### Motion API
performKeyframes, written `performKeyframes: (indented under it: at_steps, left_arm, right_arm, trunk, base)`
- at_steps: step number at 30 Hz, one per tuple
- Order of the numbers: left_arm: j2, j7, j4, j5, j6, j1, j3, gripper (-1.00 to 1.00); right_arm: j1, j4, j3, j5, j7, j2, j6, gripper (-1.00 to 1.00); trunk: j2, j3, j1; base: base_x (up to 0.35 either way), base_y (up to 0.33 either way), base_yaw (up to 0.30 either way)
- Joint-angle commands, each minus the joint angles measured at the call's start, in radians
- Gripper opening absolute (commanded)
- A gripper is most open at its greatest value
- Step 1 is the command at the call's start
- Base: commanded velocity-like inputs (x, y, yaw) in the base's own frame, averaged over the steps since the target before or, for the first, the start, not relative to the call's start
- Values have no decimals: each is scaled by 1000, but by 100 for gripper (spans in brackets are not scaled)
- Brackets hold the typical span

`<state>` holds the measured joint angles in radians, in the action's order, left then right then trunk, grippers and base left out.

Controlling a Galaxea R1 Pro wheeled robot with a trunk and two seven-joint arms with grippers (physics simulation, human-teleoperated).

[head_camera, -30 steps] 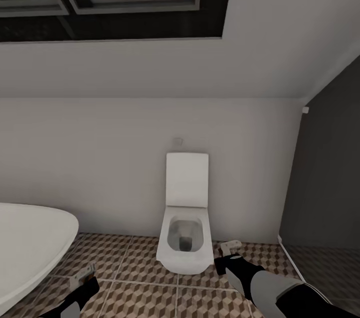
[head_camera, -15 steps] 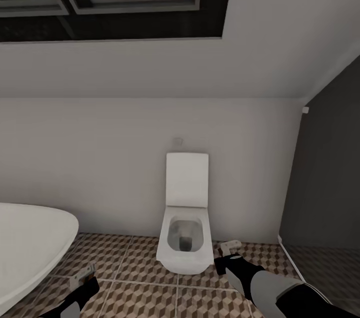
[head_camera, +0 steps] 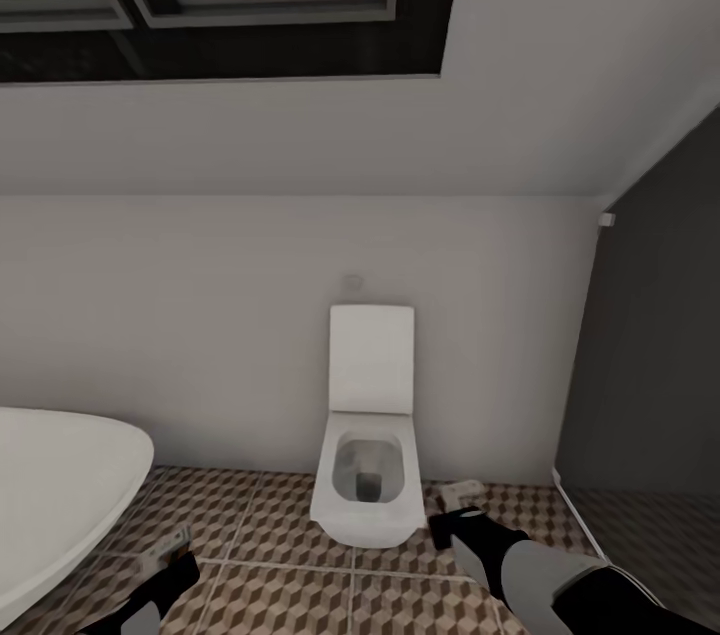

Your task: Take the four mousetraps from the cabinet in the bathroom and place them on the bathroom floor. Make sure all four end up on the same floor surface, and ensure that at least two of them are either under or directly next to the same bathroom sink.

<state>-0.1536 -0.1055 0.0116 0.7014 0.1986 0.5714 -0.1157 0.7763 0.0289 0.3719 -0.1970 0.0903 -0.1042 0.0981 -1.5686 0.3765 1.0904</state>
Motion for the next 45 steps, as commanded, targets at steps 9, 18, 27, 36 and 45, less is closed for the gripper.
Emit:
performKeyframes:
  at_steps: [9,18,27,36,45]
  left_arm:
    - [7,-7,5,-154,3,1,-104,-100]
    - [5,-1,5,-191,6,1,-129,-100]
    - [10,2,13,-216,-7,1,-137,-100]
    - [17,4,141,-269,-94,1,-137,-100]
    - [10,3,228,-272,-94,1,-136,-100]
  right_arm:
    - [1,2,8,-12,1,0,6,-100]
    - [1,2,6,-29,3,10,-11,-100]
    - [1,2,7,-141,6,41,-34,-100]
    - [1,2,8,-145,7,41,-37,-100]
    - [1,2,10,-142,8,40,-35,-100]
  trunk:
    - [-1,1,0]
    - [-1,1,0]
    - [-1,1,0]
    - [-1,1,0]
    - [-1,1,0]
  base:
    - [0,0,-183]
    - [0,0,-10]
    - [0,0,0]
    - [0,0,0]
    - [0,0,0]
